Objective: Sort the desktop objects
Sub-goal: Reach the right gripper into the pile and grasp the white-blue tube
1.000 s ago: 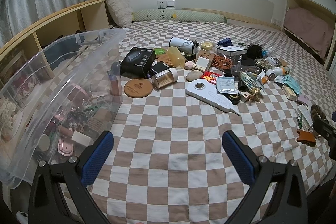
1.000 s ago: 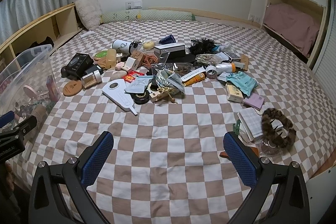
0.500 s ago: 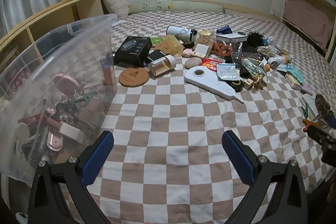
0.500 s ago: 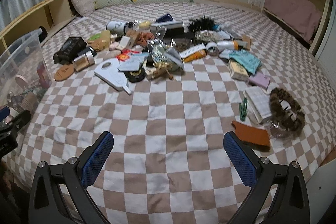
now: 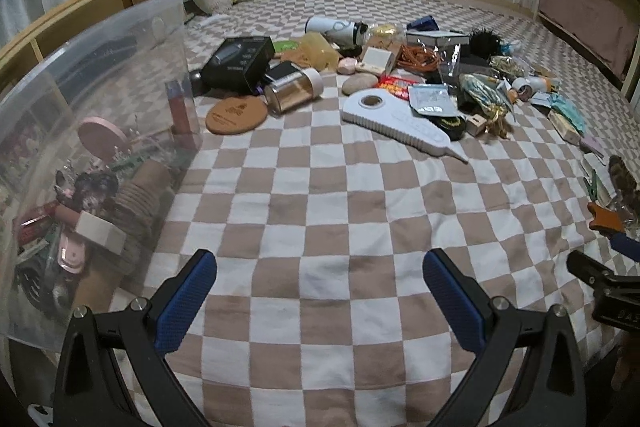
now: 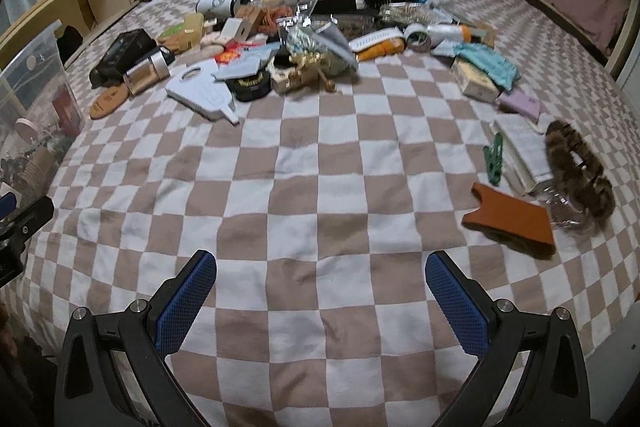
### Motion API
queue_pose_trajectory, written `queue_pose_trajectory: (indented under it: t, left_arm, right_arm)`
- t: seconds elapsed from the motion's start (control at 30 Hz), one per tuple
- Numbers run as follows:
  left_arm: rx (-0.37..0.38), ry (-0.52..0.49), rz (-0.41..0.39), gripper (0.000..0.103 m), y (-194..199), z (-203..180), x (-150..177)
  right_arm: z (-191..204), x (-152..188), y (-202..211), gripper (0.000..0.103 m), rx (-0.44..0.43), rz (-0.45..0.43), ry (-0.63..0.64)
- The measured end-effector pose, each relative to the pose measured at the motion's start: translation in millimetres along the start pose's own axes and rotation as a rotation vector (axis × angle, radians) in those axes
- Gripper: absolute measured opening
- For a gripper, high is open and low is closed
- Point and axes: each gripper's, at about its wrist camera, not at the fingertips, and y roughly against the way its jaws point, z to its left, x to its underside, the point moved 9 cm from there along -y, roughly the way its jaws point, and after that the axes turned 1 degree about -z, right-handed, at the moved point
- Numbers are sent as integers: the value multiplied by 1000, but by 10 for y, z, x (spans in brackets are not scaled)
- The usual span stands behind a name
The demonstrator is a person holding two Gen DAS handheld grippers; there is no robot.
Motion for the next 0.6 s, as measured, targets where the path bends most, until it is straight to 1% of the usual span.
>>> queue_pose_trajectory:
  t: [0.17,0.23,0.33,0.43,0.5,0.53,0.57,0.6]
  left_arm:
    - [-4,-16,27,103,-149,-114,-68]
    - [3,-20,21,103,-219,-183,-178]
    - [12,-22,5,103,-318,-276,-360]
    - [25,-23,5,103,-426,-360,-486]
    - [37,-24,8,103,-502,-415,-556]
    - [43,-24,10,103,-540,-443,-592]
    - [48,-24,12,103,-578,-471,-627]
    - [54,-25,13,102,-616,-498,-662]
  right_arm:
    - [-62,-135,-127,103,-23,14,-36]
    - [-91,-240,-164,103,-39,11,-53]
    - [-97,-441,-199,103,-69,-7,-48]
    - [-98,-678,-231,102,-62,-45,-21]
    - [-91,-836,-285,93,-64,-61,-2]
    - [-91,-908,-332,92,-62,-59,5]
    - [-91,-980,-379,88,-60,-58,12]
    - [-93,-1054,-426,82,-60,-58,16]
